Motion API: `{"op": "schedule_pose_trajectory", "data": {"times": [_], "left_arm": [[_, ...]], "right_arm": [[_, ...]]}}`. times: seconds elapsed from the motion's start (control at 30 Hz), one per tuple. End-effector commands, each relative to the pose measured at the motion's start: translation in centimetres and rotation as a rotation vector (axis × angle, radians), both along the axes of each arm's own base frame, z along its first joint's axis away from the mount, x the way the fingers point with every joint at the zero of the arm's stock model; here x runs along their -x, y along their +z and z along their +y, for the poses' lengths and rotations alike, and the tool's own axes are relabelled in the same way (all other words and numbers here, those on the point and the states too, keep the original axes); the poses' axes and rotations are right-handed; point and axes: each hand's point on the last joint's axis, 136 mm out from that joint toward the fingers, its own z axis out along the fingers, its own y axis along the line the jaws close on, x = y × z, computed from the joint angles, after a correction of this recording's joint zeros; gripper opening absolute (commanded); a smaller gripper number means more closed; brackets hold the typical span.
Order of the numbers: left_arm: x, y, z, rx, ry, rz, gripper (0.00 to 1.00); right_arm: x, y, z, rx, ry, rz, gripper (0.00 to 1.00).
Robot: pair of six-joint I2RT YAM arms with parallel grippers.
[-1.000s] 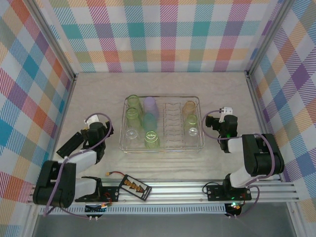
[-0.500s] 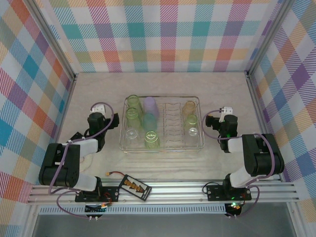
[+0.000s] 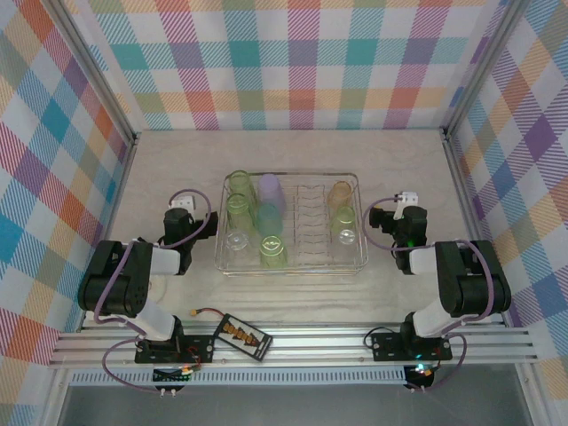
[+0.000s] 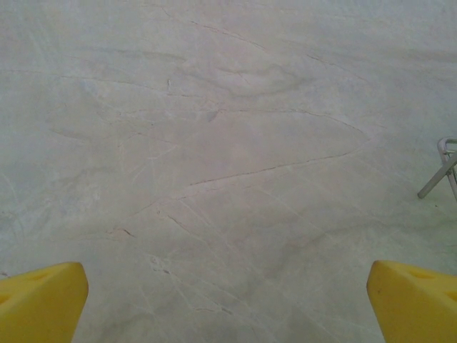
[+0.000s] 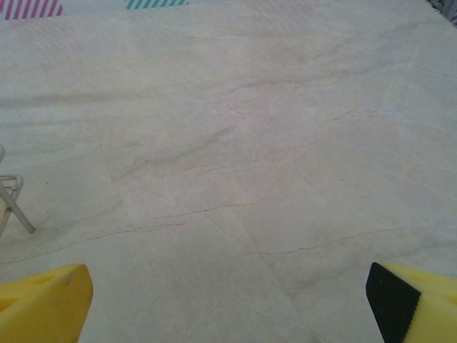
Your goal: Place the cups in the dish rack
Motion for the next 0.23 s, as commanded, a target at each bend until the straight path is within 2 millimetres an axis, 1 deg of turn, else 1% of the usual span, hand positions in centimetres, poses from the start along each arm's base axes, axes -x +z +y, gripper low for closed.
{"op": "schedule_pose_trajectory", "data": {"times": [0.0,0.07,0.2], "left_arm": [[-1.31,2.05,-0.41,-0.019,-0.024,-0.072,1.00],[-1.28,2.00,-0.42,-0.022,-0.023,-0.069,1.00],[-1.32,2.07,-0.50,-0.022,-0.024,-0.071,1.00]], "right_arm": [[-1.25,1.66,1.18,-0.028,0.101,-0.039,0.99],[-1.20,1.64,1.12,-0.025,0.100,-0.041,0.99],[-0.99,1.83,1.81,-0.014,0.130,-0.054,0.99]]}}
